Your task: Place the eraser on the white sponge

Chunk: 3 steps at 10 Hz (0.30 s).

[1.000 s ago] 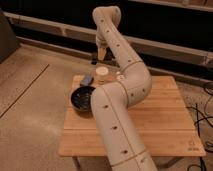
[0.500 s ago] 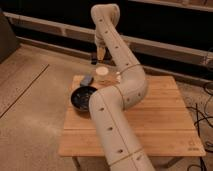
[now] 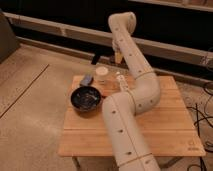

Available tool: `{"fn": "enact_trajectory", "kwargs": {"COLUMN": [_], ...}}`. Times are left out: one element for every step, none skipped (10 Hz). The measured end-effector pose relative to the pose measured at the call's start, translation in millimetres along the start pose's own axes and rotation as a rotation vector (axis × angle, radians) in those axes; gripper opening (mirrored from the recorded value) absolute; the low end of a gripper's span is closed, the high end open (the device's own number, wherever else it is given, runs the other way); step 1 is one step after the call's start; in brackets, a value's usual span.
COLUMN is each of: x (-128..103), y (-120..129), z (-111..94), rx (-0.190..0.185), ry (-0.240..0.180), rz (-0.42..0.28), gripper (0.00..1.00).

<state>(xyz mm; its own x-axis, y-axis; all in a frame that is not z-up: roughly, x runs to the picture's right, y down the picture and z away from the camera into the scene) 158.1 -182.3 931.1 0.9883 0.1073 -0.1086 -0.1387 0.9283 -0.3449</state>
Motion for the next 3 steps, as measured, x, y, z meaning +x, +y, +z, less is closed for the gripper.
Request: {"fn": "enact_trajectory", "kwargs": {"x": [4, 2, 0], "y": [-5, -10, -13], "z": [13, 22, 29], "rx": [0.03, 0.062, 0.081], "ry": [-0.001, -0.009, -0.008], "rz": [0.013, 0.013, -0.001], "gripper": [0.0, 0.0, 0.0]}}
